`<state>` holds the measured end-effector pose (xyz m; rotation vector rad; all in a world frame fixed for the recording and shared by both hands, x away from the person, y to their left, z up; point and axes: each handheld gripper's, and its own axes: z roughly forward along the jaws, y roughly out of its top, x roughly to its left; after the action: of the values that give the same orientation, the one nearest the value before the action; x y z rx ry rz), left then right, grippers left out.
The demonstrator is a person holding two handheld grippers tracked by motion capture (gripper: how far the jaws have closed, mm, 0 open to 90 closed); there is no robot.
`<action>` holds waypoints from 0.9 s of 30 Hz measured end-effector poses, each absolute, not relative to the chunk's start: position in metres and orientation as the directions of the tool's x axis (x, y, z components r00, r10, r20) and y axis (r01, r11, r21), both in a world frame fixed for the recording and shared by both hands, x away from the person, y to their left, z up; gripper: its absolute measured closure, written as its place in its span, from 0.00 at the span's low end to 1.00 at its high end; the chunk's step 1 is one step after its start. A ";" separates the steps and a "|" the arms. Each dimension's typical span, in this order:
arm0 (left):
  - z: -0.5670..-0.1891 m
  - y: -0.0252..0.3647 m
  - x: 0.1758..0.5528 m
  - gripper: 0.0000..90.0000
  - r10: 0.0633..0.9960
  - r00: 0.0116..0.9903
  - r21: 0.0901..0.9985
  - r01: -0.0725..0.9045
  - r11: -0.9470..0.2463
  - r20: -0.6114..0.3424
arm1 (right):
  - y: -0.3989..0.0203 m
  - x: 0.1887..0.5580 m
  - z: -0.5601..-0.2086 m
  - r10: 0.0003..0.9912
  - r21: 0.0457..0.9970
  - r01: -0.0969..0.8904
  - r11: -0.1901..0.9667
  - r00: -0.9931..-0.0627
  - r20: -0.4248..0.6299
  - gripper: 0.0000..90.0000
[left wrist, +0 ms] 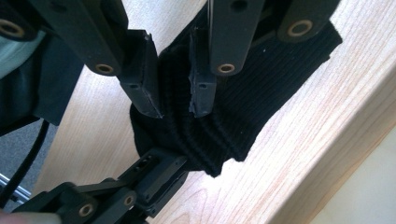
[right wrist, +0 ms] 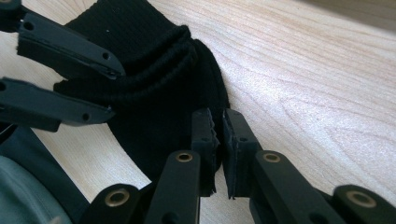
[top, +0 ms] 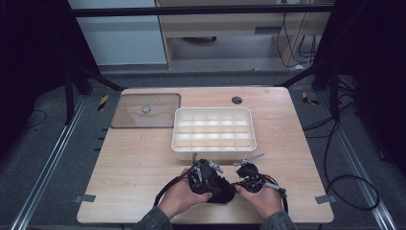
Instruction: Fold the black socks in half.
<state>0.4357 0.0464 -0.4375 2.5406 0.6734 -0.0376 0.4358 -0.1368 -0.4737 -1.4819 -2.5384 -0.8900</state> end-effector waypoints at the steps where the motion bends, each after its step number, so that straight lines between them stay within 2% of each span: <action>1: -0.438 0.046 0.436 0.80 0.456 0.877 0.467 0.470 -0.748 -0.152 | -0.137 0.436 -0.474 0.776 0.445 0.817 0.367 -0.533 0.337 0.93; 2: -0.436 0.046 0.434 0.79 0.453 0.874 0.483 0.477 -0.734 -0.175 | -0.137 0.436 -0.474 0.776 0.445 0.816 0.368 -0.533 0.337 0.93; 9: -0.429 0.045 0.432 0.77 0.447 0.880 0.493 0.463 -0.736 -0.160 | -0.137 0.435 -0.474 0.772 0.450 0.814 0.367 -0.536 0.340 0.93; 20: -0.415 0.051 0.428 0.73 0.460 0.885 0.483 0.433 -0.762 -0.068 | -0.139 0.432 -0.470 0.774 0.450 0.811 0.373 -0.539 0.331 0.89; 27: -0.410 0.068 0.433 0.65 0.500 0.866 0.463 0.445 -0.767 -0.003 | -0.139 0.429 -0.459 0.774 0.472 0.793 0.385 -0.556 0.302 0.87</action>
<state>0.4333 0.0683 -0.4098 2.5799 0.6932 0.1652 0.4291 -0.1386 -0.4589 -1.4648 -2.5877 -0.9095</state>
